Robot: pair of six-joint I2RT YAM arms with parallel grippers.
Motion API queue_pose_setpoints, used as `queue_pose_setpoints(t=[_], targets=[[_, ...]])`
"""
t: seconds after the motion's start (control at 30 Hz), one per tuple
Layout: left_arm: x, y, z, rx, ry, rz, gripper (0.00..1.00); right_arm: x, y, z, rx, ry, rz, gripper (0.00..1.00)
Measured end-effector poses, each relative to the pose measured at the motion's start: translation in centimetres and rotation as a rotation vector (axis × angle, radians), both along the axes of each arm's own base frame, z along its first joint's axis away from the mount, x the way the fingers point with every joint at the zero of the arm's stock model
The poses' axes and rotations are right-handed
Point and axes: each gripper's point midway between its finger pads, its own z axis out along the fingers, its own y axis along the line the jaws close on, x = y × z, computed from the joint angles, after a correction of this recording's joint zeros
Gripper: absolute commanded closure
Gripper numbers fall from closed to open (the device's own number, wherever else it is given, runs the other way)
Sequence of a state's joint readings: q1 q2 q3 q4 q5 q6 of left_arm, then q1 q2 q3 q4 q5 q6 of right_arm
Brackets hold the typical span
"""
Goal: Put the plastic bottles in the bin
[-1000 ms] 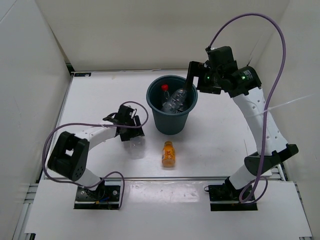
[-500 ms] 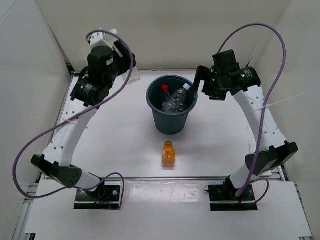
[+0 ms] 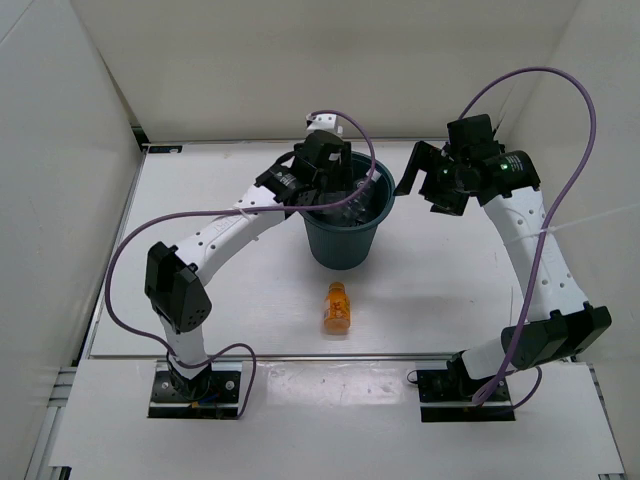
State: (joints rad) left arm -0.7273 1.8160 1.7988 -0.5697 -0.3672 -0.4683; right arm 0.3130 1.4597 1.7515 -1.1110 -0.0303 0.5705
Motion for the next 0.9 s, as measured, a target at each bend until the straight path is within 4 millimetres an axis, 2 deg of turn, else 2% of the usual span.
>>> queue_pose_setpoints(t=[0.03, 0.17, 0.3, 0.43, 0.53, 0.57, 0.63, 0.73, 0.83, 0.9], targets=[[-0.5, -0.4, 0.0, 0.011, -0.005, -0.008, 0.00, -0.1, -0.2, 0.0, 0.002, -0.003, -0.004, 0.00], [-1.8, -1.0, 1.9, 0.011, -0.059, 0.000, 0.00, -0.5, -0.7, -0.6, 0.002, 0.002, -0.019, 0.00], [-2.9, 0.1, 6.1, -0.044, -0.133, 0.031, 0.00, -0.5, -1.0, -1.3, 0.004, 0.015, -0.035, 0.00], [-3.9, 3.1, 11.5, -0.099, -0.237, 0.104, 0.00, -1.3, -1.0, -2.2, 0.034, 0.007, -0.034, 0.00], [-4.9, 6.8, 15.3, -0.127, -0.326, 0.205, 0.00, -2.3, -0.4, -2.8, 0.071, -0.059, 0.004, 0.00], [-5.5, 8.2, 16.0, -0.136, -0.348, 0.241, 0.00, -3.2, -0.1, -3.4, 0.073, -0.095, 0.032, 0.00], [-6.9, 11.6, 16.1, -0.135, -0.374, 0.318, 0.00, -5.2, 1.1, -4.5, 0.090, -0.194, 0.102, 0.00], [-9.9, 17.3, 13.4, -0.109, -0.371, 0.441, 0.00, -9.4, 2.1, -8.1, 0.136, -0.315, 0.220, 0.00], [-12.9, 21.4, 10.4, -0.105, -0.365, 0.515, 0.00, -11.1, 2.8, -11.9, 0.145, -0.326, 0.289, 0.00], [-14.4, 23.1, 8.8, -0.116, -0.361, 0.538, 0.00, -11.8, 4.1, -14.4, 0.125, -0.280, 0.358, 0.00]])
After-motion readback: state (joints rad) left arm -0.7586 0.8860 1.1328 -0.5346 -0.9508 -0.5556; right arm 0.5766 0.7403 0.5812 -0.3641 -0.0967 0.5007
